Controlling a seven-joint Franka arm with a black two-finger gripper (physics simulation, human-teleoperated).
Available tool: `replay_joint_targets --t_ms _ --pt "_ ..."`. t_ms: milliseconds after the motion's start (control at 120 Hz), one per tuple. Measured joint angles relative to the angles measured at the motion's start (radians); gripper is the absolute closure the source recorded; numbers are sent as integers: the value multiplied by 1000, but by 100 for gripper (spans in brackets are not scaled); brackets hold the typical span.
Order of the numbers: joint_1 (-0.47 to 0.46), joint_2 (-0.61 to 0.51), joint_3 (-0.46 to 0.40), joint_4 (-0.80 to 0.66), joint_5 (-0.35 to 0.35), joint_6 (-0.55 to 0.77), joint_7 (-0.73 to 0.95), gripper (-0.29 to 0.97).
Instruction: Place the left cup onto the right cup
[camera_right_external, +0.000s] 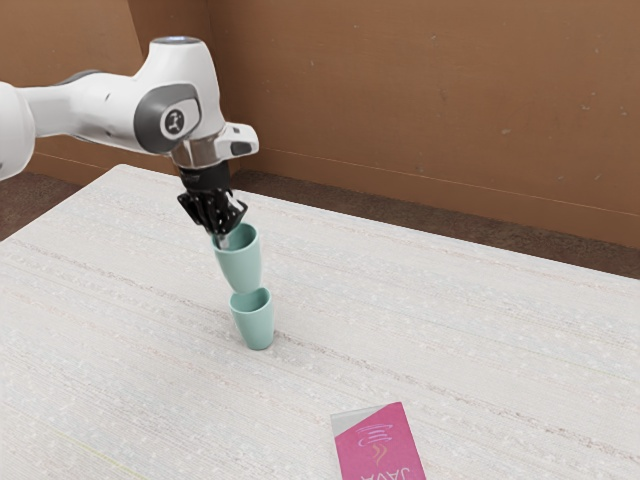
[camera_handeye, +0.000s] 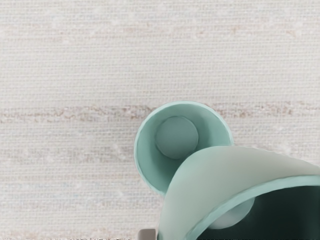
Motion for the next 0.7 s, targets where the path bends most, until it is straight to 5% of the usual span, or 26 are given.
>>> replay_joint_targets --t_ms 700 --pt "27 89 -1 10 -1 64 -66 79"
